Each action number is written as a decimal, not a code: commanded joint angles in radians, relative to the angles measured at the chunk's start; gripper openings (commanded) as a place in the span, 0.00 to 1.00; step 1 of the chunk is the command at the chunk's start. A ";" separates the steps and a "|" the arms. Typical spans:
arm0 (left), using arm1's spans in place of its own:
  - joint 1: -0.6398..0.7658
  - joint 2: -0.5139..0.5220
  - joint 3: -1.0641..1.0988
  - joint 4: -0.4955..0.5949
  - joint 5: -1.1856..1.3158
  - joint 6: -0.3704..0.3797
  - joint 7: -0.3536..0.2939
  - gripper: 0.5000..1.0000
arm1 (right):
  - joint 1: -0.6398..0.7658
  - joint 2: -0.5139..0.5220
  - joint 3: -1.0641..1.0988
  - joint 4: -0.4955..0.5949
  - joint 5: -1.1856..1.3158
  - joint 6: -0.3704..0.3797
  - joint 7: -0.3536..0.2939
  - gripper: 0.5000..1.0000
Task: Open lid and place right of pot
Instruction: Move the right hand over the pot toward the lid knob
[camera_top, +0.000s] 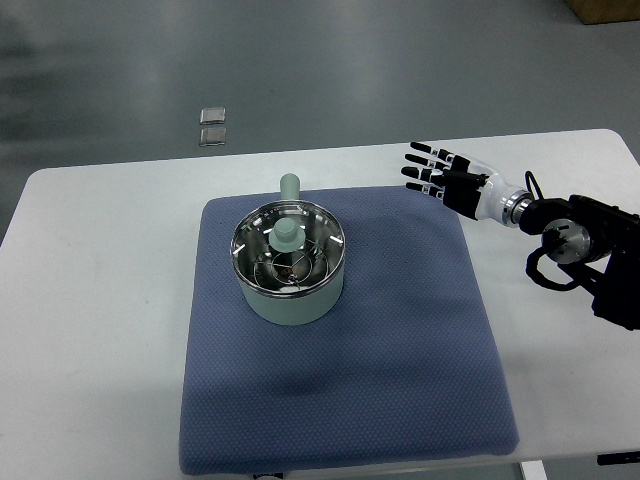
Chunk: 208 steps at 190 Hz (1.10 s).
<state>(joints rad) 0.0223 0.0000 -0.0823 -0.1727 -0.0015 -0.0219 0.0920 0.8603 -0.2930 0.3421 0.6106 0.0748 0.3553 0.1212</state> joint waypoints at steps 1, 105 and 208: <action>0.005 0.000 -0.004 0.002 0.000 0.008 0.002 1.00 | 0.002 0.000 -0.002 0.000 -0.001 -0.001 0.000 0.88; 0.005 0.000 -0.005 -0.002 0.000 0.004 -0.008 1.00 | 0.103 0.015 -0.005 0.008 -0.369 0.002 0.104 0.88; 0.008 0.000 -0.004 -0.005 0.000 -0.004 -0.008 1.00 | 0.296 0.133 -0.083 0.031 -1.118 -0.013 0.327 0.88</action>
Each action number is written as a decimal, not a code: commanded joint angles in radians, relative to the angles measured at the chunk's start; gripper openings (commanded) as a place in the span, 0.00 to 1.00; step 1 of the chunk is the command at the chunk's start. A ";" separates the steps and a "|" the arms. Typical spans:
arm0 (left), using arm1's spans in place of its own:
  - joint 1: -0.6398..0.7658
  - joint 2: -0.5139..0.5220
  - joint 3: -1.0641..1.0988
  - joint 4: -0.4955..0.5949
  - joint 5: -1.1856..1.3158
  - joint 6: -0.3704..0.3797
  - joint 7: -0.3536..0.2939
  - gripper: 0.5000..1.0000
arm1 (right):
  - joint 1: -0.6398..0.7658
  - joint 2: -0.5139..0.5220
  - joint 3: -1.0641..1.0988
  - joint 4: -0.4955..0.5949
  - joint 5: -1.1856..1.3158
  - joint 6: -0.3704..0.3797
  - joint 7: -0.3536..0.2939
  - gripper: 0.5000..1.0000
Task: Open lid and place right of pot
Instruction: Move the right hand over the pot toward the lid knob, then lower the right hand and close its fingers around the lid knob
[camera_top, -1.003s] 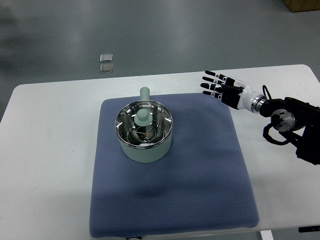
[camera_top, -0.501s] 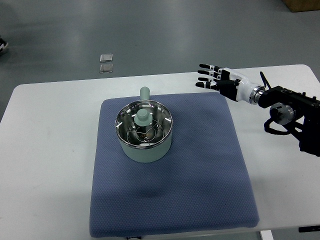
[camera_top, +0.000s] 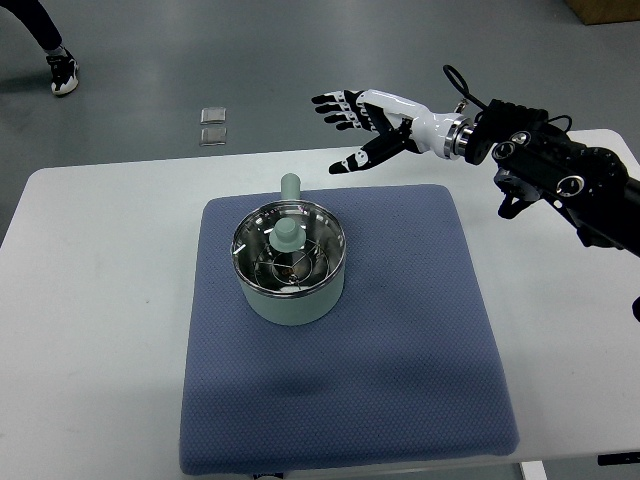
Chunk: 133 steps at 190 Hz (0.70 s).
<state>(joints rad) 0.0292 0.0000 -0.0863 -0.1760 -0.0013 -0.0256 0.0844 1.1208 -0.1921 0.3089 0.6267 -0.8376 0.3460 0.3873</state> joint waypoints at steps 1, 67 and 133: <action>0.002 0.000 0.000 -0.002 0.000 0.000 0.000 1.00 | 0.036 0.033 -0.050 0.015 -0.205 -0.004 0.061 0.88; 0.002 0.000 -0.001 0.003 0.000 0.000 0.000 1.00 | 0.275 0.099 -0.310 0.053 -0.468 -0.033 0.224 0.88; 0.003 0.000 -0.001 0.004 0.000 0.000 0.000 1.00 | 0.416 0.192 -0.565 0.054 -0.564 -0.042 0.224 0.87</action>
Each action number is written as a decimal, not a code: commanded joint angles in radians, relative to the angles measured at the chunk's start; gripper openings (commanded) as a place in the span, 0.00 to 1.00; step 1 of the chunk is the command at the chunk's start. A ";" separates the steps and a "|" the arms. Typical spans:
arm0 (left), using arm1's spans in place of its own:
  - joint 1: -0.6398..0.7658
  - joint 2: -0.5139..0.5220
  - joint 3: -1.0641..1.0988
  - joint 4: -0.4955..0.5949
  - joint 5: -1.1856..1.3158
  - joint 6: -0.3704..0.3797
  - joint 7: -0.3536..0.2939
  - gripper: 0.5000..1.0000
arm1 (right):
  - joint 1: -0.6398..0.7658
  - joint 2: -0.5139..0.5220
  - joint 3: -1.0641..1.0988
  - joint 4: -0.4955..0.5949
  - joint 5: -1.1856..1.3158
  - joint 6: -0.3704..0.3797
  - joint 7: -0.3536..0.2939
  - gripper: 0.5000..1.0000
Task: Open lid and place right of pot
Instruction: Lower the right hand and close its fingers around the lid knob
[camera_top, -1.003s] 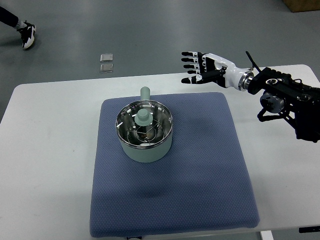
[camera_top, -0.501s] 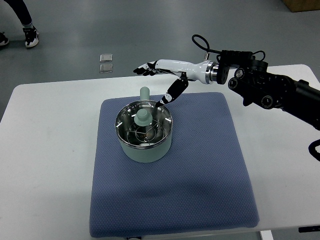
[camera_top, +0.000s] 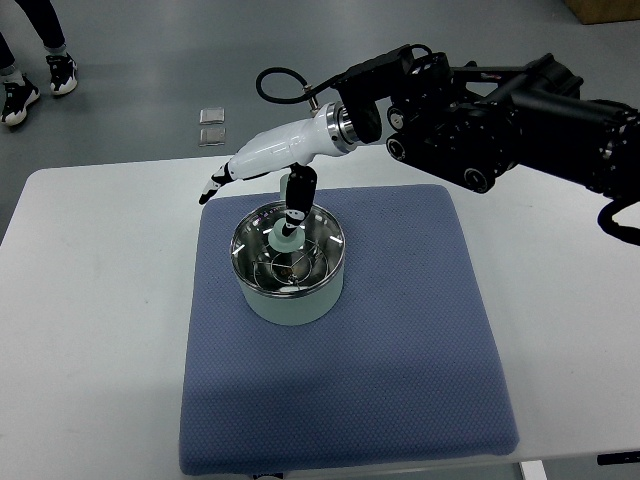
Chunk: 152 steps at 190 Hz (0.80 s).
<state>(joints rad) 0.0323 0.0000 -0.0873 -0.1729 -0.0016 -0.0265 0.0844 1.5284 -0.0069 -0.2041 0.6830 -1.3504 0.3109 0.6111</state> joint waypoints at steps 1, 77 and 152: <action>0.000 0.000 0.000 0.001 0.000 0.000 0.000 1.00 | 0.009 0.007 -0.054 -0.002 -0.056 -0.009 0.000 0.87; 0.000 0.000 0.000 -0.002 0.000 0.000 0.000 1.00 | 0.007 0.007 -0.064 -0.002 -0.070 -0.013 0.000 0.83; 0.000 0.000 0.000 0.000 0.000 0.000 0.000 1.00 | 0.001 0.007 -0.075 -0.002 -0.072 -0.075 0.000 0.31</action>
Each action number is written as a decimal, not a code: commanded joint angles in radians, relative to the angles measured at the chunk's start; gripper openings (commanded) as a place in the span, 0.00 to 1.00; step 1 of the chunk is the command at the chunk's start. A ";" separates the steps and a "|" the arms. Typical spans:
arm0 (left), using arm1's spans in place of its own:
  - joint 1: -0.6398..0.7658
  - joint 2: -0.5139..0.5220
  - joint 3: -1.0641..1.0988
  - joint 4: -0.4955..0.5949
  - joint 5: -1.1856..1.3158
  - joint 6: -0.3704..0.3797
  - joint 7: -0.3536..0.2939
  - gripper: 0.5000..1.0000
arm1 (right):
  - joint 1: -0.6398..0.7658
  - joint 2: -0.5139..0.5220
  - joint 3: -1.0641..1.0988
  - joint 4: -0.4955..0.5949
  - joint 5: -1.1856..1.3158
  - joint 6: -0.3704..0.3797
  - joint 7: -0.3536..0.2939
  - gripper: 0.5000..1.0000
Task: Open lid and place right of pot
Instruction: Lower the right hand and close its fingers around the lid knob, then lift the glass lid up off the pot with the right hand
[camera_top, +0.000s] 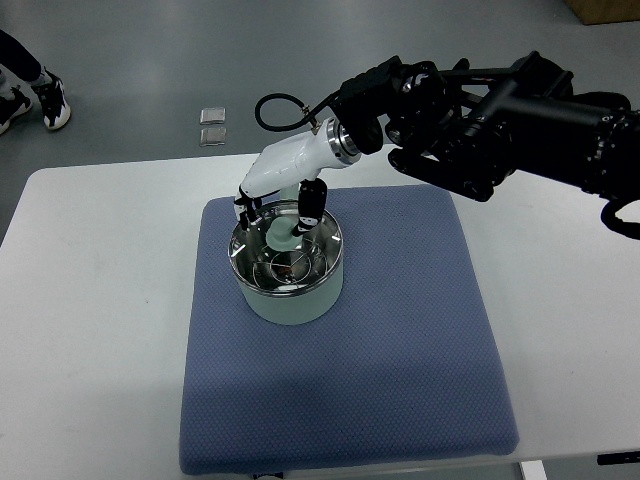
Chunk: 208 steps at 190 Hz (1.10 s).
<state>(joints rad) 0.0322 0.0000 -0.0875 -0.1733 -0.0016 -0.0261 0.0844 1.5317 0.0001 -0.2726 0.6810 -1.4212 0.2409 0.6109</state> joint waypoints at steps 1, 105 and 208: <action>0.000 0.000 0.000 0.000 0.000 0.000 0.000 1.00 | -0.002 0.000 -0.007 0.000 -0.001 -0.005 0.000 0.31; 0.000 0.000 0.000 -0.005 0.000 0.000 0.003 1.00 | -0.013 -0.025 -0.019 0.002 -0.001 -0.032 0.000 0.21; 0.000 0.000 0.000 -0.006 0.000 0.000 0.005 1.00 | -0.036 -0.051 -0.016 0.000 0.004 -0.057 0.000 0.00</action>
<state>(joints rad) 0.0322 0.0000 -0.0874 -0.1795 -0.0016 -0.0261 0.0890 1.4957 -0.0371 -0.2929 0.6820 -1.4220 0.1842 0.6109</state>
